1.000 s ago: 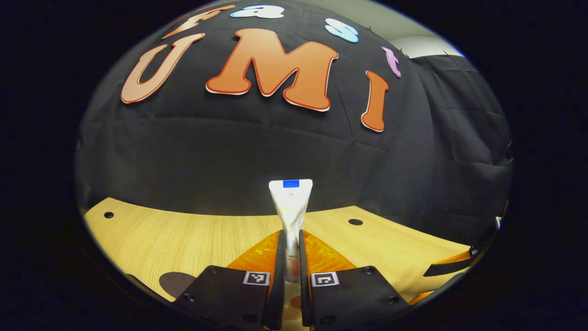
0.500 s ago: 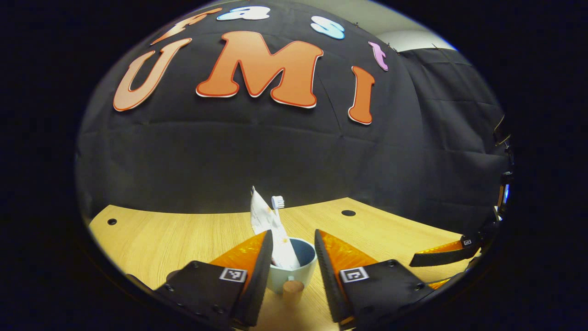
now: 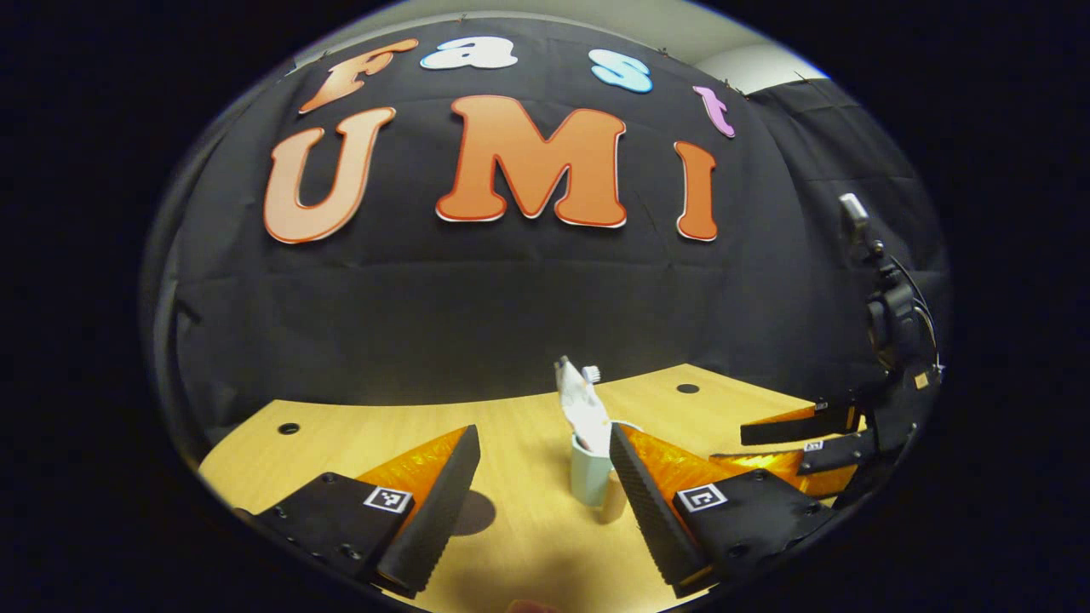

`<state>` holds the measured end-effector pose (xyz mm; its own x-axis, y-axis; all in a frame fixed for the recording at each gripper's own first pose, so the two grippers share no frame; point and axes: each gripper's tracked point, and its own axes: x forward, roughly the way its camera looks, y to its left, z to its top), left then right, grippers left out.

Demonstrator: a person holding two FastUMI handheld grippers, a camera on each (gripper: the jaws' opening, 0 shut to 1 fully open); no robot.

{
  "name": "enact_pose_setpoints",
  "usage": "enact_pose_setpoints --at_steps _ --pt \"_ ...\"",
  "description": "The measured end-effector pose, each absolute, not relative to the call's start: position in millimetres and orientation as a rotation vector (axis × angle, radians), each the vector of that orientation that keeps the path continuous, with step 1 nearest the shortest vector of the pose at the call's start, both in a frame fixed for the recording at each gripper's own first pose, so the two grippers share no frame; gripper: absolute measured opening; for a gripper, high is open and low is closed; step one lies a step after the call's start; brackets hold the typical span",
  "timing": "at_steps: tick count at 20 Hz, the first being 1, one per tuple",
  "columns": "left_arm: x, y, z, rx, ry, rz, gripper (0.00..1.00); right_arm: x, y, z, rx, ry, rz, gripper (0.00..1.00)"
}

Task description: Put the toothbrush and toothpaste on the desktop into the cup, then pick up the cup and place it on the coaster on the desktop.

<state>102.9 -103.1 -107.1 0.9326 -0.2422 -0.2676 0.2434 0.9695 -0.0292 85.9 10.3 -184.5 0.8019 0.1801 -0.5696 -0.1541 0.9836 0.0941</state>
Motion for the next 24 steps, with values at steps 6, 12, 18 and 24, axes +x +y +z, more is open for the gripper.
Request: enact_pose_setpoints --at_steps 6,12,18,24 --pt "55 -37 -78 0.027 0.201 -0.124 0.97 105 43 -179 0.074 0.795 0.171 0.85" --pt "27 -2 -96 -0.008 0.217 -0.075 0.97 116 73 -189 0.222 1.013 0.106 0.83" --pt "20 26 -116 -0.064 0.235 -0.045 0.97 122 86 -220 0.227 1.183 0.008 0.81" --pt "12 48 -136 -0.134 0.253 -0.022 0.97 126 78 -266 0.189 1.326 -0.148 0.73"
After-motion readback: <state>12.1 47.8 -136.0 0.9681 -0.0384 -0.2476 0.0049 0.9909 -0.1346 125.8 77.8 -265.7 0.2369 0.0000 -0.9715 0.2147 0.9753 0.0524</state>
